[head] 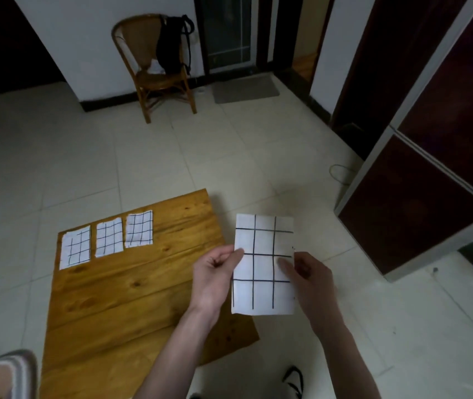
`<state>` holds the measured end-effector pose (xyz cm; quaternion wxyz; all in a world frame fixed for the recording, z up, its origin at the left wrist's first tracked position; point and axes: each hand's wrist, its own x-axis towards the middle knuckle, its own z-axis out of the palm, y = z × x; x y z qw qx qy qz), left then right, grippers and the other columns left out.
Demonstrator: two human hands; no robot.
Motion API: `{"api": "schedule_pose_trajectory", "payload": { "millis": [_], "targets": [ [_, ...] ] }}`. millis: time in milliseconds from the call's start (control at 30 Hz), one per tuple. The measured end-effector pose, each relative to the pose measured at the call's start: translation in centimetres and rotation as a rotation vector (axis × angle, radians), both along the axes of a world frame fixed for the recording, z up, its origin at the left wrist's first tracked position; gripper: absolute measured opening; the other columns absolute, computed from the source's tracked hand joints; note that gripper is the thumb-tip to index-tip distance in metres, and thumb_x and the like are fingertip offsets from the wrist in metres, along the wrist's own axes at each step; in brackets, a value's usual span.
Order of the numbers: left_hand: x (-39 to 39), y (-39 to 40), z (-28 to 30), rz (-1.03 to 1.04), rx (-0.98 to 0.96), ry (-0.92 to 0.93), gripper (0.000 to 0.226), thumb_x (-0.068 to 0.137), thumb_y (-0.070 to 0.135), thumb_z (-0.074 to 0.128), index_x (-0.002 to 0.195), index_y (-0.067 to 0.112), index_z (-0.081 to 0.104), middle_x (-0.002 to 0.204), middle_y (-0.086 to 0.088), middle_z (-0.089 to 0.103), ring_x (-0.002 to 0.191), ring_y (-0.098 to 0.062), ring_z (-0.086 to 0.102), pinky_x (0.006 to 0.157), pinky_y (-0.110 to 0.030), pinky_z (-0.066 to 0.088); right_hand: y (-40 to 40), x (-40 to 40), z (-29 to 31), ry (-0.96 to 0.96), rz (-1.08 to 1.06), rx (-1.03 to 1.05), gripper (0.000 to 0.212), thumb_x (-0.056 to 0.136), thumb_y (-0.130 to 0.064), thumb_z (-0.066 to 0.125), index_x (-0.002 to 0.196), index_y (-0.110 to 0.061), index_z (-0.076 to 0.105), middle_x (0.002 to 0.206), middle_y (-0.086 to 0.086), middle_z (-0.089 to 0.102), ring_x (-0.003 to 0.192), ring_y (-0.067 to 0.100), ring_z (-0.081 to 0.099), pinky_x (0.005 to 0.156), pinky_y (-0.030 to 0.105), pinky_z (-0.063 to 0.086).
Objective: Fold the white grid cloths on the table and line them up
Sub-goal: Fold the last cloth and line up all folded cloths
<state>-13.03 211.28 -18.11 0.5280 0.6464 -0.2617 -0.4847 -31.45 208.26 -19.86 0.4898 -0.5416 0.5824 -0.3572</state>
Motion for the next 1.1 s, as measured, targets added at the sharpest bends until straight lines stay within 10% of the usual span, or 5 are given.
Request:
{"api": "schedule_pose_trajectory", "payload": {
  "millis": [167,467,700,1100],
  "targets": [
    [-5.4,-3.5,0.7,0.050,0.023,0.020,0.013,0.094,0.021,0.074,0.104,0.015,0.081,0.100,-0.005,0.080,0.100,-0.022,0.076,0.104,-0.047,0.056,-4.5,-5.1,0.5,0.024,-0.002,-0.014,0.023,0.093,-0.030,0.076,0.084,-0.011,0.066,0.078,0.010,0.071,0.076,0.030,0.073,0.066,0.049,0.061],
    [-10.4,-9.4,2.8,0.067,-0.036,0.030,0.014,0.098,0.014,0.069,0.107,0.008,0.078,0.098,-0.005,0.081,0.091,-0.020,0.078,0.077,-0.028,0.062,-10.8,-9.8,2.4,-0.115,0.031,0.002,0.015,0.101,-0.023,0.067,0.090,-0.013,0.069,0.083,-0.005,0.076,0.077,0.011,0.074,0.061,0.019,0.053],
    [-9.8,-15.4,2.3,0.165,-0.044,0.026,0.013,0.096,0.017,0.071,0.104,0.010,0.079,0.100,-0.008,0.080,0.098,-0.024,0.076,0.097,-0.043,0.059,-17.7,-9.0,1.9,-0.143,0.054,-0.004,0.012,0.098,-0.024,0.071,0.089,-0.016,0.073,0.090,0.008,0.077,0.090,0.033,0.073,0.082,0.051,0.059],
    [-3.5,-31.2,0.6,0.371,-0.070,0.044,0.011,0.094,0.016,0.075,0.101,0.008,0.078,0.107,-0.007,0.080,0.107,-0.027,0.074,0.105,-0.050,0.055,-36.0,-1.6,1.3,-0.173,0.172,0.016,0.008,0.097,-0.011,0.071,0.090,-0.009,0.073,0.091,0.005,0.079,0.094,0.030,0.074,0.083,0.041,0.059]
  ]
}}
